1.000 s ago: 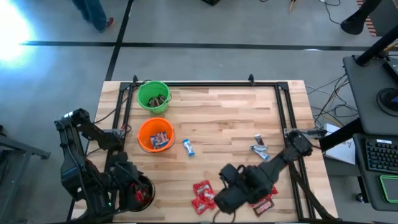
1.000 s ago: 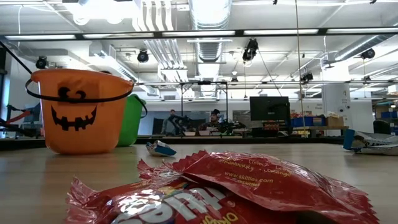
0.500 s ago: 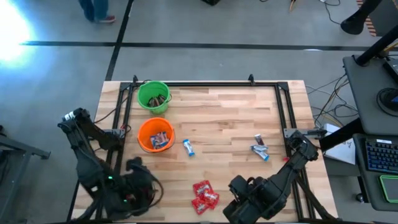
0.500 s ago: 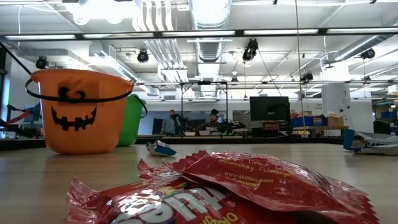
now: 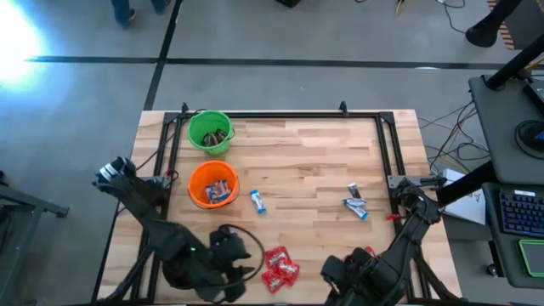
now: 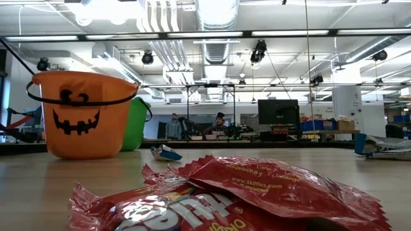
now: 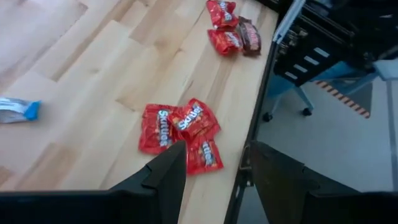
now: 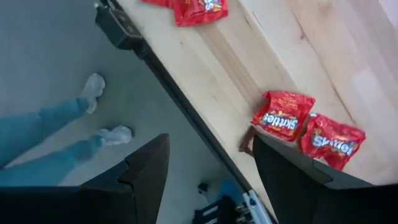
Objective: Organize candy in baskets
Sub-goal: Put the red candy into the black bucket
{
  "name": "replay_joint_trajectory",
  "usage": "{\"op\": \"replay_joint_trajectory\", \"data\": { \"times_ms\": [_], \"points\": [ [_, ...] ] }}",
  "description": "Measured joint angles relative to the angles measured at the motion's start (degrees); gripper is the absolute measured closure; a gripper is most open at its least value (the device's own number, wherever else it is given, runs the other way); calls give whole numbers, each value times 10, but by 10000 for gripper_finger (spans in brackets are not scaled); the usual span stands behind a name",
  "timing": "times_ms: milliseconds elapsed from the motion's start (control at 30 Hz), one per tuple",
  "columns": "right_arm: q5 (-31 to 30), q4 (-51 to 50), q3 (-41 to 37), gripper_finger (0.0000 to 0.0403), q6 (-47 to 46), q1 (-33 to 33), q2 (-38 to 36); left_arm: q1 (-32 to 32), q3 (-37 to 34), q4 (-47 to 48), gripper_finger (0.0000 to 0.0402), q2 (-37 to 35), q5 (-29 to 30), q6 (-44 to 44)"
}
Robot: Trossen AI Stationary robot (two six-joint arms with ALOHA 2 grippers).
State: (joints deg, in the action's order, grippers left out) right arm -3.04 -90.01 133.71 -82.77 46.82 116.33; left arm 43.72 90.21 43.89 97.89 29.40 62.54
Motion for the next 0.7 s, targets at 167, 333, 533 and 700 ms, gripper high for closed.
{"op": "replay_joint_trajectory", "data": {
  "times_ms": [167, 333, 533, 700],
  "points": [
    [-9, 0, 0, 179, 42, 3, 0, -29, 0, -16, 243, 51, -19, 18],
    [-11, 0, 0, 179, 92, 2, 0, -50, 0, -14, 243, 87, -48, 8],
    [-11, 0, 0, 179, 141, 2, 0, -69, 0, 33, 243, 120, -103, 13],
    [-10, 0, 0, 179, 167, 2, 0, -79, 1, 27, 243, 132, -125, -33]
  ]
}}
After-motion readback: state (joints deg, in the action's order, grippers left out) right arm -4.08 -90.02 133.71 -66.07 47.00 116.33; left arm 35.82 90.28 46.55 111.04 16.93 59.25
